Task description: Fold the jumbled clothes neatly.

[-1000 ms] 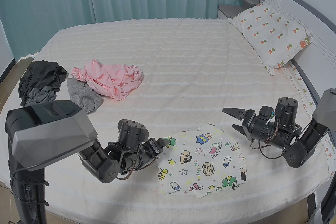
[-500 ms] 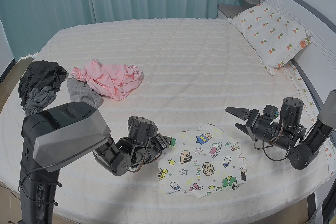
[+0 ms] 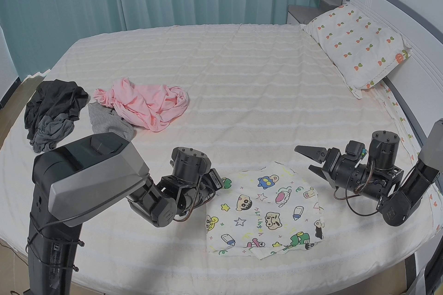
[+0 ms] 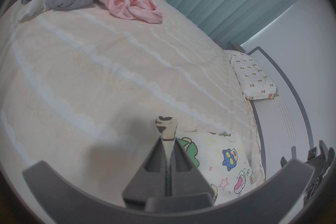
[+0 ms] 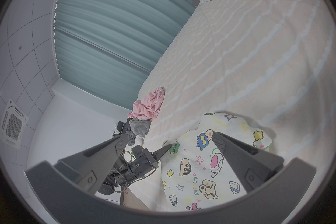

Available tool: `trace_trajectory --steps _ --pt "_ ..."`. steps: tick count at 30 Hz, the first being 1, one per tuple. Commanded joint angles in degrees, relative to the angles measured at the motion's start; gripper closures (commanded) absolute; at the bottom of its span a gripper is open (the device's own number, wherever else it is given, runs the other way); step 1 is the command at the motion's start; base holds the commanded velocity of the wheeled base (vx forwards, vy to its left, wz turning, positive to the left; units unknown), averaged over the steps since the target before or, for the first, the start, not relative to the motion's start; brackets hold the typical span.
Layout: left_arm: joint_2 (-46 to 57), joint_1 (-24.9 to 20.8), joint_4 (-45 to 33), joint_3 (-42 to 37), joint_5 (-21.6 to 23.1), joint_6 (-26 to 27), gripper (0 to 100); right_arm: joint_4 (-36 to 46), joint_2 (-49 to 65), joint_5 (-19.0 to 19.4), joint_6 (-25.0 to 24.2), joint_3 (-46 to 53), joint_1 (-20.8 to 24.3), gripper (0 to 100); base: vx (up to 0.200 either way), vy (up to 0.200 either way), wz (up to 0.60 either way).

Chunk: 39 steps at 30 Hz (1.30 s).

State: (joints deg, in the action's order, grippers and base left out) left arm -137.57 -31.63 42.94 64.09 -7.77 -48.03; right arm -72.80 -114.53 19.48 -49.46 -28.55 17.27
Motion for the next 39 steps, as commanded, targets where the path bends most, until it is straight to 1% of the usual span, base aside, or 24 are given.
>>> trace_trajectory --steps 1,3,6,12,13,18,21,22,23,25,27,28,29,30,31,35,36,37,38,39 --pt "-0.33 0.26 2.33 0.07 -0.14 0.31 100 -0.06 0.1 0.03 -0.03 0.16 0.13 0 0.0 0.0 0.0" --pt "-0.42 0.35 2.68 0.07 -0.14 0.39 100 -0.06 0.1 0.03 -0.03 0.16 0.13 0 0.0 0.0 0.0" --pt "-0.94 0.87 3.65 0.07 -0.14 2.06 100 -0.06 0.1 0.03 -0.03 0.16 0.04 0 0.0 0.0 0.0" --pt "-1.74 1.58 3.38 -0.1 -0.23 2.24 100 -0.06 0.71 0.03 0.06 0.43 0.13 0 0.0 0.0 0.0" --pt "-1.74 1.84 3.47 -0.1 -0.14 2.24 0 -0.06 0.98 -0.06 0.06 0.6 0.04 0 0.0 0.0 0.0" --pt "0.11 3.33 3.47 -0.8 -0.32 2.33 0 0.03 5.81 -0.14 0.94 2.8 -0.57 0 0.0 0.0 0.0" --pt "5.47 7.2 3.65 -3.44 -0.94 1.8 0 0.38 13.98 -0.23 1.03 6.67 -1.37 0 0.0 0.0 0.0" --pt "8.11 8.61 3.73 -5.2 -0.85 1.71 0 0.38 13.98 -0.23 1.03 6.67 -1.37 0 0.0 0.0 0.0" --pt "10.57 9.75 4.0 -7.04 -0.85 1.71 0 0.64 20.05 -0.32 1.56 9.65 -1.54 0 0.0 0.0 0.0" --pt "16.46 11.51 5.4 -11.18 -0.85 1.71 0 1.26 26.02 -0.32 3.05 11.94 -2.77 0 0.0 0.0 0.0" --pt "24.02 13.27 7.6 -16.89 -0.32 1.62 0 3.37 32.7 -0.32 5.69 14.14 -3.74 0 0.0 0.0 0.0" --pt "24.54 13.35 7.78 -17.33 -0.32 1.71 0 3.63 33.23 -0.32 5.86 14.22 -3.83 0 0.0 0.0 0.0" --pt "31.49 13.88 9.1 -22.6 0.21 2.15 0 7.5 39.91 -0.32 8.5 15.72 -4.53 0 0.0 0.0 0.0" --pt "33.33 13.97 9.36 -24.01 0.21 2.24 0 8.73 41.49 -0.32 9.12 16.07 -4.79 0 0.0 0.0 0.0" --pt "39.48 13.97 9.89 -28.23 0.29 2.42 0 13.39 47.21 -0.23 10.52 17.12 -5.76 0 0.0 0.0 0.0" --pt "57.68 13.0 9.27 -38.16 0.03 4.44 0 29.03 63.55 -0.23 11.49 18.09 -9.8 0 0.0 0.0 0.0" --pt "62.42 12.83 8.92 -40.44 -0.06 6.37 0 33.69 68.21 -0.23 12.1 17.92 -10.86 0 0.0 0.0 0.0" --pt "63.65 12.74 8.74 -40.97 -0.14 7.07 0 35.1 69.27 -0.23 12.37 17.83 -11.12 0 0.0 0.0 0.0" --pt "70.42 12.83 6.64 -43.87 -1.29 12.0 0 42.74 76.21 -0.23 14.3 17.39 -12.26 0 0.0 0.0 0.0" --pt "74.73 12.74 4.53 -45.37 -2.69 15.34 0 47.67 80.43 -0.23 15.97 17.04 -12.53 0 0.0 0.0 0.0"
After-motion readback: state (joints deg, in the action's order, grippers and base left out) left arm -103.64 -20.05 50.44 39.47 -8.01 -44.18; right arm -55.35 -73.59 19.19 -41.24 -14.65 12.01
